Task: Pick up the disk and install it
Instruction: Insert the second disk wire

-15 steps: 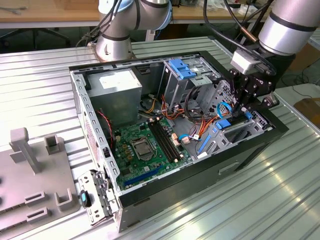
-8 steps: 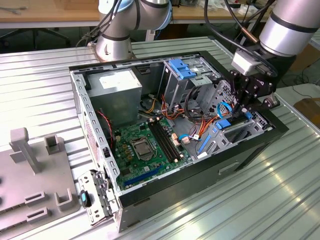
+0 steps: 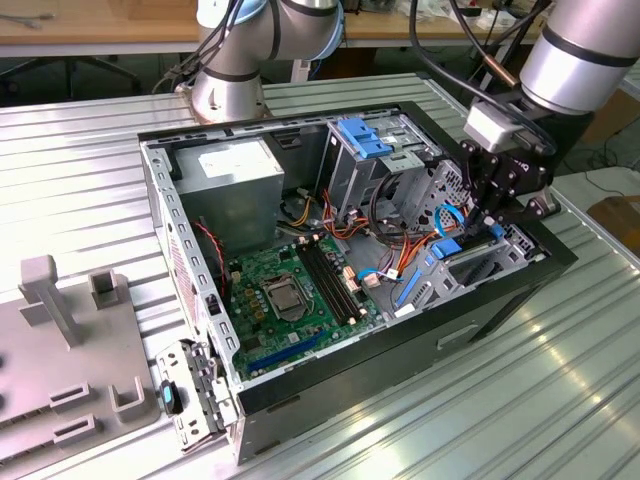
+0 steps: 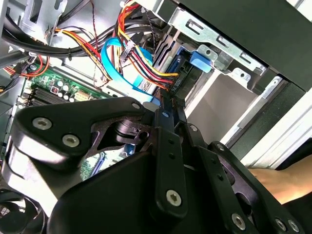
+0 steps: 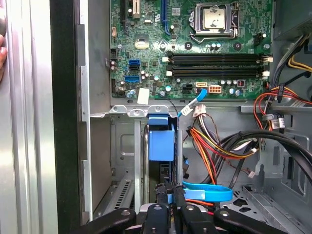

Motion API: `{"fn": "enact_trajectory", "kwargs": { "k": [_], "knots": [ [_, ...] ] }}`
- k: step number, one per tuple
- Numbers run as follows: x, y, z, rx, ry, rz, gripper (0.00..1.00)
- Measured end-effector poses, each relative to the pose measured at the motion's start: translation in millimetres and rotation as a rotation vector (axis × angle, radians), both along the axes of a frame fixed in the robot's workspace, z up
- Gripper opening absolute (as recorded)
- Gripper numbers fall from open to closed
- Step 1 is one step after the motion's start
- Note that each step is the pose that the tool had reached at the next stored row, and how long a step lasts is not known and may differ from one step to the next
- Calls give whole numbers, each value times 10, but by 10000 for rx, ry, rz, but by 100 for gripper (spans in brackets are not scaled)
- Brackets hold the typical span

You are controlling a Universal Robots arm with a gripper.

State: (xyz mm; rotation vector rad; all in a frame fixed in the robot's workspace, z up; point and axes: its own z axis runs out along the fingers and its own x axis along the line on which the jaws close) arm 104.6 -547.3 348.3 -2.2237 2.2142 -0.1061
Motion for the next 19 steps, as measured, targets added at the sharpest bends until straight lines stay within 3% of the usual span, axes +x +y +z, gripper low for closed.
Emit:
{"fn": "enact_trajectory", "kwargs": {
  "k": [19],
  "knots": [
    [4, -9, -21, 181, 0, 0, 16]
  ]
}}
